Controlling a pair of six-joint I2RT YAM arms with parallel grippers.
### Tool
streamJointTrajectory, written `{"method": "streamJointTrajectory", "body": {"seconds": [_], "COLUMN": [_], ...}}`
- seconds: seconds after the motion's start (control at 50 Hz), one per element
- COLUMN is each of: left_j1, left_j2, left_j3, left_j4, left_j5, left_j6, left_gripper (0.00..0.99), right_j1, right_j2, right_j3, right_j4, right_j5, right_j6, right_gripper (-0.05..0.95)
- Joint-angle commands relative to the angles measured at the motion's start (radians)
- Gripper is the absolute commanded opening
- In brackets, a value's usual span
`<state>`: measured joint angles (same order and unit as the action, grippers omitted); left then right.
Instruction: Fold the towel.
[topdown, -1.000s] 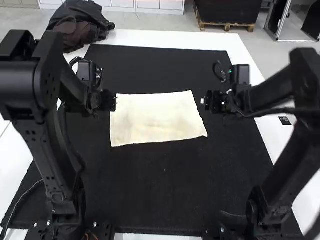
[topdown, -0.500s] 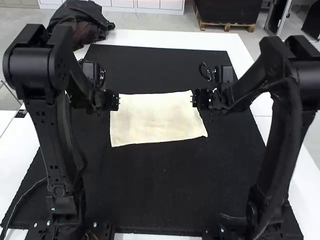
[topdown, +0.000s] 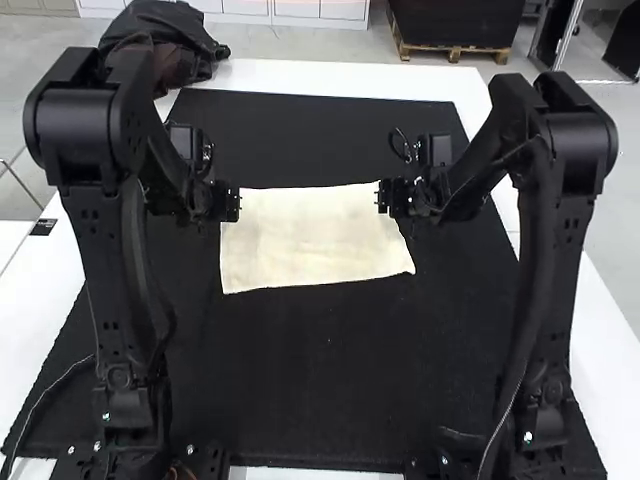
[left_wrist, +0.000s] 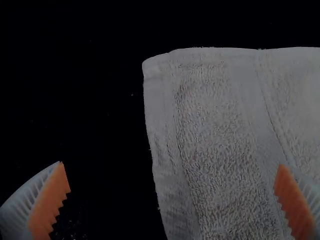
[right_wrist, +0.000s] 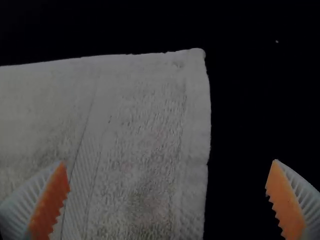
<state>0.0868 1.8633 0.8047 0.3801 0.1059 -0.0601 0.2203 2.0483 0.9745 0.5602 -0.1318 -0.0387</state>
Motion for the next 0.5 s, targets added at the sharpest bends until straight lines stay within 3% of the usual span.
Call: {"method": "streamJointTrajectory", "body": {"seconds": [0.0,0.48], "left_j1": [0.001,0.002], "left_j2": [0.016,0.060], "left_j3": [0.031,0.051], "left_j4": [0.011,0.036], "left_j5": [0.014,0.012], "left_j6": [0.017,0.025], "left_gripper": [0.957,0.956], "right_j1": [0.011,0.028], "right_j2": [0.033,0.131], "right_j3": [0.039,0.136], "right_j4": [0.018,0.021], "right_j5": [0.006,0.006], "right_j6": [-0.015,-0.021], "right_gripper": [0.91,0.91]}}
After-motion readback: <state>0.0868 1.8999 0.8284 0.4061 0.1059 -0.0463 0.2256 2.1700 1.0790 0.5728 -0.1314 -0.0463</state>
